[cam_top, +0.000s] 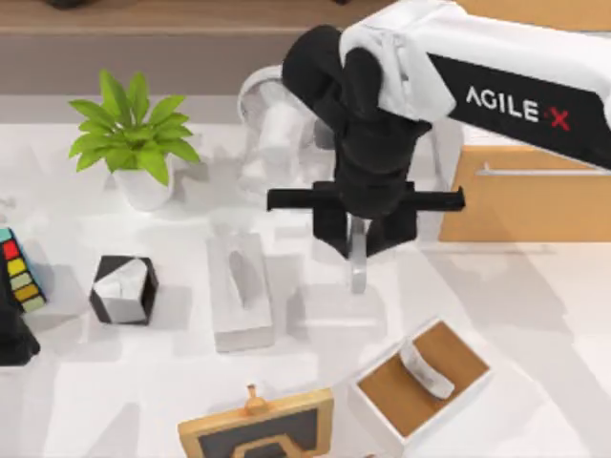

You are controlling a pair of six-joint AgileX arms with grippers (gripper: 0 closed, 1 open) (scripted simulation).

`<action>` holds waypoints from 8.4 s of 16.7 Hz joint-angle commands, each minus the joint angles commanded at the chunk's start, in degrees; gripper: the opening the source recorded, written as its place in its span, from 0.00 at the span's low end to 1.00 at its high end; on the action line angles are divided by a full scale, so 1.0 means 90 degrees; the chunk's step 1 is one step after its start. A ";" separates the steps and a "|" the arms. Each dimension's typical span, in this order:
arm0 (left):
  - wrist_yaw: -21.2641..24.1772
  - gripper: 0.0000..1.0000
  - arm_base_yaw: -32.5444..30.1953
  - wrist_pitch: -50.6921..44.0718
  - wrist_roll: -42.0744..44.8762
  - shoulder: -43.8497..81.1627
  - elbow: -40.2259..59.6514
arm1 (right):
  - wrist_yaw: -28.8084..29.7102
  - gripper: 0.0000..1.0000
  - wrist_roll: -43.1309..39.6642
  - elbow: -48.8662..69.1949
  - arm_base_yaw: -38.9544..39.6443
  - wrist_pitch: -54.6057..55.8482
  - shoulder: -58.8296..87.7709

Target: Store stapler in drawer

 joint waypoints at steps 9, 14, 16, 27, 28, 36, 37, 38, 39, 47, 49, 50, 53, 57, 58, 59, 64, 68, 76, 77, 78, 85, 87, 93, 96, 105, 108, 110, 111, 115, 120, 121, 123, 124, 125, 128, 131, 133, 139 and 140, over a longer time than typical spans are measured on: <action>0.0000 1.00 0.0000 0.0000 0.0000 0.0000 0.0000 | -0.0607 0.00 -0.1576 0.1391 -0.0959 -0.0266 -0.0546; 0.0000 1.00 0.0000 0.0000 0.0000 0.0000 0.0000 | -0.0559 0.00 -0.2778 0.2094 -0.2275 -0.0629 -0.0279; 0.0000 1.00 0.0000 0.0000 0.0000 0.0000 0.0000 | -0.0368 0.00 -0.3069 0.2224 -0.2814 -0.0811 0.0049; 0.0000 1.00 0.0000 0.0000 0.0000 0.0000 0.0000 | 0.0260 0.00 -0.3177 0.2119 -0.3283 -0.1132 0.1431; 0.0000 1.00 0.0000 0.0000 0.0000 0.0000 0.0000 | 0.0252 0.00 -0.3171 0.2125 -0.3297 -0.1124 0.1432; 0.0000 1.00 0.0000 0.0000 0.0000 0.0000 0.0000 | 0.0260 0.00 -0.3177 0.1890 -0.3284 -0.0890 0.1443; 0.0000 1.00 0.0000 0.0000 0.0000 0.0000 0.0000 | 0.0260 0.00 -0.3177 0.1890 -0.3284 -0.0890 0.1443; 0.0000 1.00 0.0000 0.0000 0.0000 0.0000 0.0000 | 0.0260 0.00 -0.3177 0.1890 -0.3284 -0.0890 0.1443; 0.0000 1.00 0.0000 0.0000 0.0000 0.0000 0.0000 | 0.0260 0.00 -0.3177 0.1890 -0.3284 -0.0890 0.1443; 0.0000 1.00 0.0000 0.0000 0.0000 0.0000 0.0000 | 0.0260 0.60 -0.3177 0.1890 -0.3284 -0.0890 0.1443; 0.0000 1.00 0.0000 0.0000 0.0000 0.0000 0.0000 | 0.0260 0.75 -0.3177 0.1890 -0.3284 -0.0890 0.1443; 0.0000 1.00 0.0000 0.0000 0.0000 0.0000 0.0000 | 0.0260 0.83 -0.3177 0.1890 -0.3284 -0.0890 0.1443; 0.0000 1.00 0.0000 0.0000 0.0000 0.0000 0.0000 | 0.0260 1.00 -0.3177 0.1890 -0.3284 -0.0890 0.1443; 0.0000 1.00 0.0000 0.0000 0.0000 0.0000 0.0000 | 0.0260 1.00 -0.3177 0.1890 -0.3284 -0.0890 0.1443; 0.0000 1.00 0.0000 0.0000 0.0000 0.0000 0.0000 | 0.0260 1.00 -0.3177 0.1890 -0.3284 -0.0890 0.1443; 0.0000 1.00 0.0000 0.0000 0.0000 0.0000 0.0000 | 0.0260 1.00 -0.3177 0.1890 -0.3284 -0.0890 0.1443; 0.0000 1.00 0.0000 0.0000 0.0000 0.0000 0.0000 | 0.0260 1.00 -0.3165 0.1818 -0.3328 -0.0781 0.1300; 0.0000 1.00 0.0000 0.0000 0.0000 0.0000 0.0000 | 0.0228 1.00 -0.3225 0.1307 -0.3293 0.0145 0.0258; 0.0000 1.00 0.0000 0.0000 0.0000 0.0000 0.0000 | 0.0161 1.00 -0.3865 -0.0609 -0.1894 0.4042 -0.1432; 0.0000 1.00 0.0000 0.0000 0.0000 0.0000 0.0000 | 0.0198 1.00 -0.4024 -0.0903 -0.1808 0.4601 -0.1522; 0.0000 1.00 0.0000 0.0000 0.0000 0.0000 0.0000 | 0.0240 1.00 -0.4210 -0.1230 -0.1761 0.5143 -0.1595; 0.0000 1.00 0.0000 0.0000 0.0000 0.0000 0.0000 | 0.0535 1.00 -0.5696 -0.3511 -0.1295 0.8076 -0.1875; 0.0000 1.00 0.0000 0.0000 0.0000 0.0000 0.0000 | 0.0635 1.00 -0.6169 -0.3987 -0.1137 0.8831 -0.1887; 0.0000 1.00 0.0000 0.0000 0.0000 0.0000 0.0000 | 0.0980 1.00 -0.8488 -0.5998 -0.0508 1.1851 -0.1696; 0.0000 1.00 0.0000 0.0000 0.0000 0.0000 0.0000 | 0.1147 1.00 -1.0145 -0.7394 -0.0371 1.3773 -0.1807; 0.0000 1.00 0.0000 0.0000 0.0000 0.0000 0.0000 | 0.2277 1.00 -1.3841 -1.0322 -0.1697 1.8058 -0.1619; 0.0000 1.00 0.0000 0.0000 0.0000 0.0000 0.0000 | 0.2520 1.00 -1.4131 -1.0475 -0.1982 1.8414 -0.1592; 0.0000 1.00 0.0000 0.0000 0.0000 0.0000 0.0000 | 0.2520 1.00 -1.4131 -1.0475 -0.1982 1.8414 -0.1592; 0.0000 1.00 0.0000 0.0000 0.0000 0.0000 0.0000 | 0.2520 1.00 -1.4131 -1.0475 -0.1982 1.8414 -0.1592; 0.0000 1.00 0.0000 0.0000 0.0000 0.0000 0.0000 | 0.2489 1.00 -1.4127 -1.0369 -0.2007 1.8343 -0.1549; 0.0000 1.00 0.0000 0.0000 0.0000 0.0000 0.0000 | 0.2286 1.00 -1.4133 -0.9895 -0.2217 1.7940 -0.1491; 0.0000 1.00 0.0000 0.0000 0.0000 0.0000 0.0000 | 0.2277 1.00 -1.4133 -0.9876 -0.2226 1.7924 -0.1488; 0.0000 1.00 0.0000 0.0000 0.0000 0.0000 0.0000 | 0.2277 1.00 -1.4133 -0.9876 -0.2226 1.7924 -0.1488; 0.0000 1.00 0.0000 0.0000 0.0000 0.0000 0.0000 | 0.2277 1.00 -1.4133 -0.9876 -0.2226 1.7924 -0.1488; 0.0000 1.00 0.0000 0.0000 0.0000 0.0000 0.0000 | 0.2277 0.92 -1.4133 -0.9876 -0.2226 1.7924 -0.1488; 0.0000 1.00 0.0000 0.0000 0.0000 0.0000 0.0000 | 0.2277 0.70 -1.4133 -0.9876 -0.2226 1.7924 -0.1488; 0.0000 1.00 0.0000 0.0000 0.0000 0.0000 0.0000 | 0.2277 0.47 -1.4133 -0.9876 -0.2226 1.7924 -0.1488; 0.0000 1.00 0.0000 0.0000 0.0000 0.0000 0.0000 | 0.2277 0.32 -1.4133 -0.9876 -0.2226 1.7924 -0.1488; 0.0000 1.00 0.0000 0.0000 0.0000 0.0000 0.0000 | 0.2277 0.00 -1.4133 -0.9876 -0.2226 1.7924 -0.1488; 0.0000 1.00 0.0000 0.0000 0.0000 0.0000 0.0000 | 0.2277 0.00 -1.4133 -0.9876 -0.2226 1.7924 -0.1488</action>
